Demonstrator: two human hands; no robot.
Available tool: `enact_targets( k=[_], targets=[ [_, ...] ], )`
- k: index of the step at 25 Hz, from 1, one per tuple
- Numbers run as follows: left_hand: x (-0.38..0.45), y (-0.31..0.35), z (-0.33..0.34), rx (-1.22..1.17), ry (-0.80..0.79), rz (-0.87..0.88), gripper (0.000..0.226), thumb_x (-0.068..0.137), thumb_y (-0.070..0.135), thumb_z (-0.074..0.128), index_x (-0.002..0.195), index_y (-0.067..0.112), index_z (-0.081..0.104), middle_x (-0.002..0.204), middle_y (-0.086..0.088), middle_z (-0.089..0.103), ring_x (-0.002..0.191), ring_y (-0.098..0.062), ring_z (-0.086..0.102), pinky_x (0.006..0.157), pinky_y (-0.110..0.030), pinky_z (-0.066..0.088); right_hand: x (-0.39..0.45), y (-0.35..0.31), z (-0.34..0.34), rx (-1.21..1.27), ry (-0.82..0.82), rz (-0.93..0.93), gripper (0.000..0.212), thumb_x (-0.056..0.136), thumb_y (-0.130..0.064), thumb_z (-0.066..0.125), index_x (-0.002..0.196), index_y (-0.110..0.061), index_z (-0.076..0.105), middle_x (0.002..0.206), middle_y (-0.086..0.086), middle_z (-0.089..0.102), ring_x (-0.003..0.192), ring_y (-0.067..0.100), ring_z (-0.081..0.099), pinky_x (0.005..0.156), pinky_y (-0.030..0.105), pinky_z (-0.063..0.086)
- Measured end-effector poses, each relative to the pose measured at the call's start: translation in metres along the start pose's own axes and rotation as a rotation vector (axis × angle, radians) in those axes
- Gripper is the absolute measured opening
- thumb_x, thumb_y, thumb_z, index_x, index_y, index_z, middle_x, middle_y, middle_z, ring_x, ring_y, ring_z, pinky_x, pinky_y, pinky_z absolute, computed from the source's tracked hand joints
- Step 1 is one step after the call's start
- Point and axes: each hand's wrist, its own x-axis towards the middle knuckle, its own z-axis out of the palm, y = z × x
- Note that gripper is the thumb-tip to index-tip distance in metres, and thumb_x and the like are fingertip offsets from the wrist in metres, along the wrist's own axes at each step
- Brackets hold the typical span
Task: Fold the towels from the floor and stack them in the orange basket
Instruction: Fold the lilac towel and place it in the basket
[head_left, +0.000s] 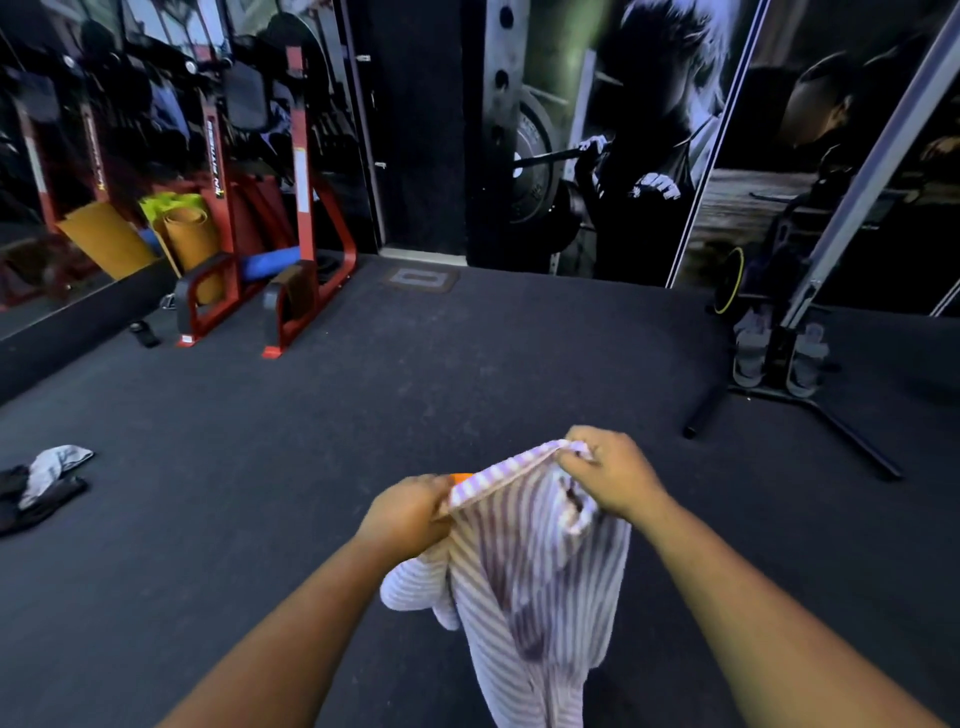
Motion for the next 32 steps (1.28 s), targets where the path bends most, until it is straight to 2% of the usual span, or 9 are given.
enact_targets(
  k=[3, 6, 9, 13, 16, 22, 27, 30, 32],
  targets=[
    [-0.011, -0.036, 0.008, -0.17, -0.01, -0.267, 0.017, 0.073, 0.033, 0.052, 0.079, 0.021, 0.062, 0.085, -0.001, 0.07, 0.085, -0.023, 0.067, 0.068, -0.036, 0.048, 0.002, 0.012, -0.019, -0.097, 0.185, 0.215, 0.023, 0.082, -0.026, 0.058, 0.064, -0.014, 0.051, 0.058, 0.0, 0.062, 0.063, 0.024, 0.063, 0.055, 0.033, 0.045],
    [-0.008, -0.018, -0.007, -0.696, 0.122, -0.274, 0.019, 0.073, 0.03, 0.053, 0.079, 0.017, 0.066, 0.077, 0.004, 0.066, 0.07, -0.007, 0.059, 0.07, -0.031, 0.045, -0.002, 0.01, -0.014, -0.154, 0.072, 0.194, 0.019, 0.087, -0.039, 0.066, 0.086, -0.024, 0.056, 0.073, -0.003, 0.065, 0.069, 0.024, 0.066, 0.059, 0.033, 0.047],
    [-0.002, 0.03, -0.027, -0.931, -0.003, -0.08, 0.034, 0.088, 0.03, 0.068, 0.095, -0.003, 0.064, 0.083, 0.001, 0.061, 0.077, -0.006, 0.055, 0.072, -0.027, 0.044, -0.012, -0.011, 0.024, -0.197, -0.229, -0.061, 0.072, 0.073, -0.068, 0.073, 0.134, -0.04, 0.049, 0.105, 0.0, 0.073, 0.093, 0.025, 0.069, 0.076, 0.035, 0.053],
    [0.003, 0.043, -0.031, -0.566, -0.06, 0.034, 0.033, 0.08, 0.031, 0.085, 0.09, 0.014, 0.058, 0.079, 0.008, 0.059, 0.074, -0.007, 0.058, 0.063, -0.025, 0.04, -0.009, -0.017, 0.042, -0.254, -0.247, -0.147, 0.018, 0.085, -0.053, 0.061, 0.088, -0.034, 0.061, 0.085, 0.001, 0.071, 0.084, 0.025, 0.066, 0.067, 0.036, 0.05],
    [-0.007, 0.012, -0.018, -0.208, -0.022, 0.049, 0.031, 0.077, 0.018, 0.072, 0.104, 0.023, 0.058, 0.098, 0.005, 0.067, 0.094, -0.021, 0.066, 0.066, -0.029, 0.037, -0.006, 0.006, 0.027, -0.185, -0.192, -0.071, 0.02, 0.087, -0.048, 0.056, 0.07, -0.04, 0.052, 0.067, -0.003, 0.059, 0.069, 0.021, 0.058, 0.066, 0.04, 0.049],
    [-0.026, -0.011, -0.01, -1.072, 0.272, -0.144, 0.021, 0.085, -0.005, 0.074, 0.1, 0.01, 0.072, 0.09, 0.0, 0.078, 0.079, -0.007, 0.07, 0.071, -0.024, 0.056, -0.002, 0.024, 0.024, -0.088, -0.127, 0.067, 0.024, 0.088, -0.032, 0.061, 0.068, -0.025, 0.05, 0.062, -0.003, 0.052, 0.057, 0.014, 0.045, 0.057, 0.034, 0.036],
    [-0.022, 0.015, 0.007, -1.188, 0.265, -0.246, 0.036, 0.1, 0.03, 0.063, 0.096, -0.005, 0.068, 0.079, 0.001, 0.063, 0.071, -0.009, 0.053, 0.067, -0.03, 0.041, -0.002, 0.024, 0.037, 0.019, -0.115, 0.104, 0.024, 0.094, -0.04, 0.065, 0.077, -0.024, 0.056, 0.074, -0.007, 0.061, 0.069, 0.011, 0.054, 0.065, 0.033, 0.043],
    [-0.02, 0.037, 0.013, -1.173, 0.346, -0.328, 0.015, 0.1, 0.024, 0.064, 0.105, 0.011, 0.069, 0.089, 0.003, 0.071, 0.078, -0.004, 0.063, 0.073, -0.025, 0.049, -0.002, 0.024, 0.043, 0.038, -0.19, 0.147, 0.012, 0.092, -0.018, 0.064, 0.099, -0.024, 0.058, 0.103, -0.004, 0.066, 0.096, 0.017, 0.061, 0.082, 0.029, 0.046],
    [-0.019, 0.047, 0.017, -1.126, 0.202, -0.21, 0.034, 0.092, 0.025, 0.07, 0.124, 0.024, 0.059, 0.095, 0.007, 0.07, 0.081, -0.003, 0.066, 0.074, -0.022, 0.051, -0.004, 0.016, 0.045, 0.021, -0.295, -0.022, 0.021, 0.092, -0.005, 0.06, 0.104, -0.022, 0.062, 0.108, -0.004, 0.066, 0.101, 0.01, 0.061, 0.082, 0.02, 0.043]
  ],
)
